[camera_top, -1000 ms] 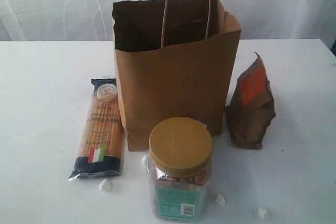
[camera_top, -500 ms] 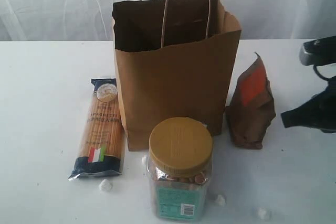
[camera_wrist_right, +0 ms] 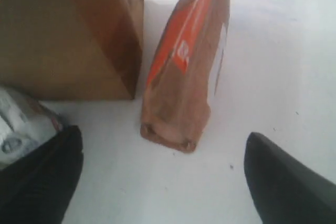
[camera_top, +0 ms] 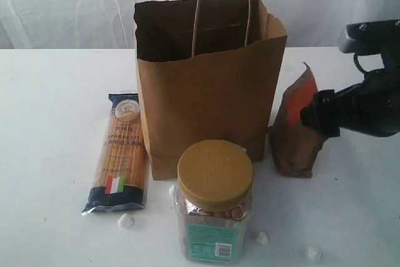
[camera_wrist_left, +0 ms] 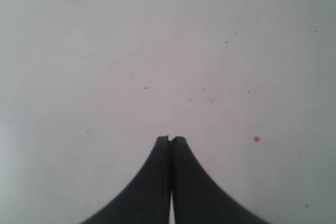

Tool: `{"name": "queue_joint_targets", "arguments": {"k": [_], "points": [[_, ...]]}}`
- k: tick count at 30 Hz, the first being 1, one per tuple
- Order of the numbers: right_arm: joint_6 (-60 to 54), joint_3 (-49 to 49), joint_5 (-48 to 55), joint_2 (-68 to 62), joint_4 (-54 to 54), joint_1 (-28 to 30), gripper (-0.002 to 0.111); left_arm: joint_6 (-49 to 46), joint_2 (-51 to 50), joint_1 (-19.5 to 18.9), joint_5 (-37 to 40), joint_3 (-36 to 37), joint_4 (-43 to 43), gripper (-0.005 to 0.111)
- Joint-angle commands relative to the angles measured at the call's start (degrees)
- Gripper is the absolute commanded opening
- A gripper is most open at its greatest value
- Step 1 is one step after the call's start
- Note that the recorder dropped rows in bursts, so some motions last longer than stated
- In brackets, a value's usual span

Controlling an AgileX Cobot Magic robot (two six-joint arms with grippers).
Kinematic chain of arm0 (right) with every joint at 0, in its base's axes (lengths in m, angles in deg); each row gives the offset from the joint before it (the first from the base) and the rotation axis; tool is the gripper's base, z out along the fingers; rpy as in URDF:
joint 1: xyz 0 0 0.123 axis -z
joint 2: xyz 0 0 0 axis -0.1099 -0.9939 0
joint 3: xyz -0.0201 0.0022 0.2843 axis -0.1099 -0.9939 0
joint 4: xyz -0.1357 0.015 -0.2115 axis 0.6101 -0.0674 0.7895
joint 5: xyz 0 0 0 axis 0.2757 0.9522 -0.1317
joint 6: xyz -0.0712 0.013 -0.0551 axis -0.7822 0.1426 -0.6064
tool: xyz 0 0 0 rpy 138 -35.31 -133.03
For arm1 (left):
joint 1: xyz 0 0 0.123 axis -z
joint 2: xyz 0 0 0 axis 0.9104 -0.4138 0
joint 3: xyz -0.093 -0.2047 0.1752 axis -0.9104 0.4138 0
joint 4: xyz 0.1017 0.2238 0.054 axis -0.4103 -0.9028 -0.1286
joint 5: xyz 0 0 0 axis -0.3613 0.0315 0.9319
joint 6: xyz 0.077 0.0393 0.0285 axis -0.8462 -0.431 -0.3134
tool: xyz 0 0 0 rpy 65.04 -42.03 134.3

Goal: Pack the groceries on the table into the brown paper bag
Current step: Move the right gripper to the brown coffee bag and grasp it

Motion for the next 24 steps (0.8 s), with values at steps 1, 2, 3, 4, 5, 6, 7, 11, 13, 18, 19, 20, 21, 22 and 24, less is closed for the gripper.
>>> {"name": "queue_joint_targets", "arguments": {"k": [1, 2, 3, 4, 5, 6, 7, 11, 13, 18, 19, 20, 21, 22, 24], "points": [[0.4, 0.4, -6.2, -3.8, -3.0, -0.3, 0.077, 0.1, 0.0, -0.1, -0.1, 0.0, 0.4, 0.000], [0.4, 0.4, -7.0, -5.0, -3.0, -0.3, 0.077, 0.1, 0.0, -0.1, -0.1, 0.0, 0.4, 0.000], [0.4, 0.4, -7.7, -6.3, -3.0, -0.3, 0.077, 0.1, 0.0, -0.1, -0.1, 0.0, 0.4, 0.000], [0.4, 0.4, -8.6, -7.4, -3.0, -0.3, 0.077, 0.1, 0.0, -0.1, -0.1, 0.0, 0.4, 0.000], [0.4, 0.4, -9.5, -8.7, -3.0, -0.3, 0.077, 0.1, 0.0, -0.1, -0.1, 0.0, 0.4, 0.000], [0.4, 0.4, -10.1, -9.9, -3.0, -0.3, 0.077, 0.1, 0.0, -0.1, -0.1, 0.0, 0.4, 0.000], [0.1, 0.4, -10.4, -11.2, -2.9, -0.3, 0.077, 0.1, 0.0, -0.1, -0.1, 0.0, 0.4, 0.000], [-1.7, 0.4, -12.3, -16.1, -2.6, -0.3, 0.077, 0.1, 0.0, -0.1, -0.1, 0.0, 0.4, 0.000], [-1.7, 0.4, -13.3, -18.1, -2.6, -0.3, 0.076, 0.1, 0.0, -0.1, -0.1, 0.0, 0.4, 0.000], [-1.5, 0.5, -14.7, -21.3, -2.6, -0.3, 0.059, 0.1, 0.0, -0.1, -0.1, 0.0, 0.4, 0.000], [-1.5, 0.5, -14.7, -21.4, -2.6, -0.3, 0.052, 0.1, 0.0, -0.1, -0.1, 0.0, 0.4, 0.000], [-1.5, 0.5, -14.7, -21.4, -2.6, -0.3, 0.047, 0.1, 0.0, -0.1, -0.1, 0.0, 0.4, 0.000], [-1.5, 0.7, -14.7, -21.4, -2.6, -0.3, 0.039, 0.1, 0.0, -0.1, -0.1, 0.0, 0.4, 0.000], [-1.5, 0.7, -15.0, -21.3, -2.6, -0.3, 0.032, 0.1, 0.0, -0.1, -0.1, 0.0, 0.4, 0.000], [-1.1, 0.7, -15.6, -20.6, -2.6, -0.3, 0.020, 0.1, 0.0, -0.1, -0.1, 0.0, 0.4, 0.000]]}}
